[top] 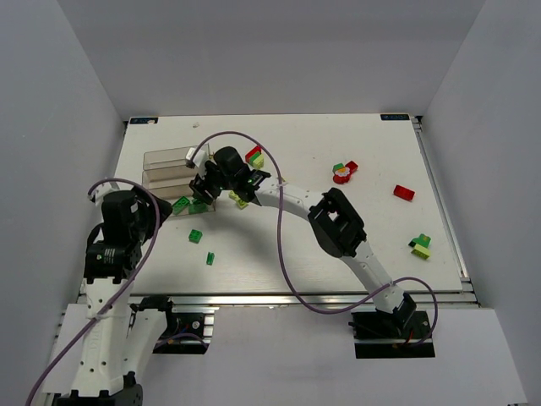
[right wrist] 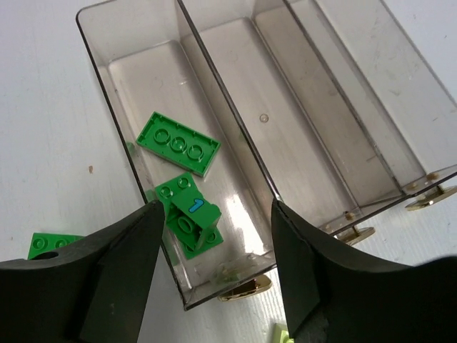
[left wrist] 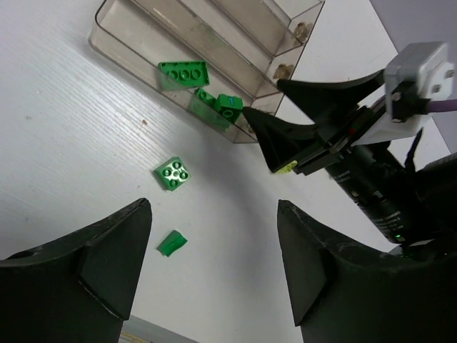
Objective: Sort the legos into containers by color
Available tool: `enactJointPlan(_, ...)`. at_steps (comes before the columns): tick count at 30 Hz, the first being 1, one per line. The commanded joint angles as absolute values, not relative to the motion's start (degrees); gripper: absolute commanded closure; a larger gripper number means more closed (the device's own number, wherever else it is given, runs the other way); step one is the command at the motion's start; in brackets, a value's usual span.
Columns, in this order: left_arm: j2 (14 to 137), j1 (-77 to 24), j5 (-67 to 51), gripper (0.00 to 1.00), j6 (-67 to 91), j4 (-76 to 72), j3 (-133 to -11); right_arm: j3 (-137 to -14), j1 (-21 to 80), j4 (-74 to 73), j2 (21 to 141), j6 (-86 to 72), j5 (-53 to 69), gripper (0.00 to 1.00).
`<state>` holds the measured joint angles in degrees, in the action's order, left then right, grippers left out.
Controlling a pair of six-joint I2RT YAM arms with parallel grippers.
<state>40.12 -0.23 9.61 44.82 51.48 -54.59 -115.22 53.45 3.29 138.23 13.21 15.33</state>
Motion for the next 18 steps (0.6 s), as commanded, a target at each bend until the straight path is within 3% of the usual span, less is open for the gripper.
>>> enactJointPlan(1, 39.2, -0.1, 7.5, 0.19, 47.1, 52.4, -52.2, -118.5, 53.9, 7.4, 137.4, 14.3, 14.6, 0.33)
enactJointPlan(9, 39.5, -0.1, 1.0, 0.19, 51.1, 49.1, -45.6, -112.6, 51.9, 4.5, 127.9, 15.4, 21.1, 0.31)
enactJointPlan(15, 42.6, -0.1, -3.5, 0.16, 51.2, 45.6, -40.4, -94.2, 46.5, 4.3, 113.2, 11.5, 37.2, 0.43)
enactJointPlan(18, 45.3, -0.1, -4.1, 0.13, 50.7, 44.7, -39.3, -86.1, 45.4, 2.6, 106.8, 13.2, 39.8, 0.39)
